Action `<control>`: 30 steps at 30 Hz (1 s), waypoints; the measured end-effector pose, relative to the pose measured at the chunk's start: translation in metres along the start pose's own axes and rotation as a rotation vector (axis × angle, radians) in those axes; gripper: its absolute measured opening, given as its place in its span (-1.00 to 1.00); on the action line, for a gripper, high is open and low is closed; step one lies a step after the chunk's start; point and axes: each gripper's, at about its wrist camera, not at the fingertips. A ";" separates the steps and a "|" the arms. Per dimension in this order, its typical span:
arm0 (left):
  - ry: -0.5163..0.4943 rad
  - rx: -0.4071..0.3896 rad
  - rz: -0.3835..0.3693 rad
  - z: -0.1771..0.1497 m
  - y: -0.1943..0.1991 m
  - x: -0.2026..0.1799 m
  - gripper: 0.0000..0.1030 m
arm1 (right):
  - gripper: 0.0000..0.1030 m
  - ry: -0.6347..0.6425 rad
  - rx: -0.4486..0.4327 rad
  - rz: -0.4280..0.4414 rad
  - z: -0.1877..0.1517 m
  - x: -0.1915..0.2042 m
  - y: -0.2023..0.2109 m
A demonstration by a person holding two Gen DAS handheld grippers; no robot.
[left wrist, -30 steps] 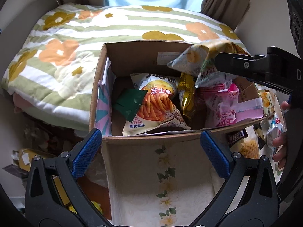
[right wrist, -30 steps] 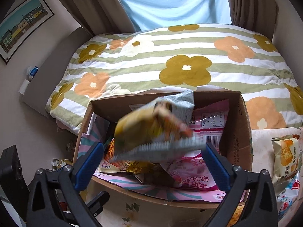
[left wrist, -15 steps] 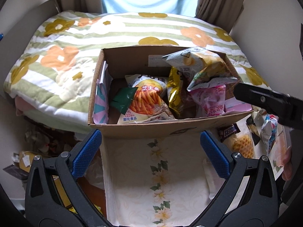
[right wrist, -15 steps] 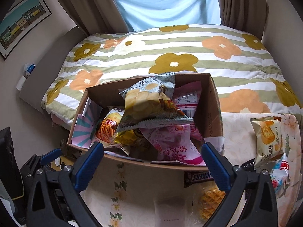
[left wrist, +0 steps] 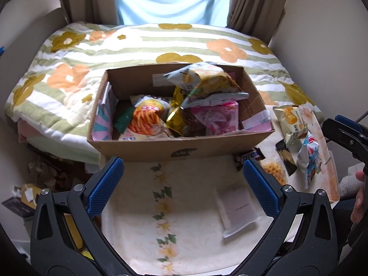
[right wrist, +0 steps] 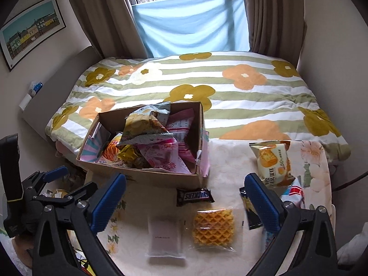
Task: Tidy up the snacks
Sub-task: 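Grasp the white packet with the left gripper while the right grasps the waffle bag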
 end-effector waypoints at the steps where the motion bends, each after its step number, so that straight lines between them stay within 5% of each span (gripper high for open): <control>1: 0.010 0.006 -0.001 -0.004 0.000 -0.004 1.00 | 0.99 -0.003 0.001 0.003 -0.005 -0.007 0.004; 16: 0.130 0.144 0.031 -0.096 -0.053 -0.057 1.00 | 0.99 -0.029 0.047 0.034 -0.093 -0.093 0.003; 30: 0.135 0.147 0.117 -0.135 -0.104 -0.076 1.00 | 0.99 0.046 0.079 0.183 -0.139 -0.078 -0.046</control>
Point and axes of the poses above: each gripper's, at about its wrist camera, not at the fingertips, and y roughly against the way its jaws point, x to its left, z to its top, and after that the axes turned 11 degrees about y, right-handed
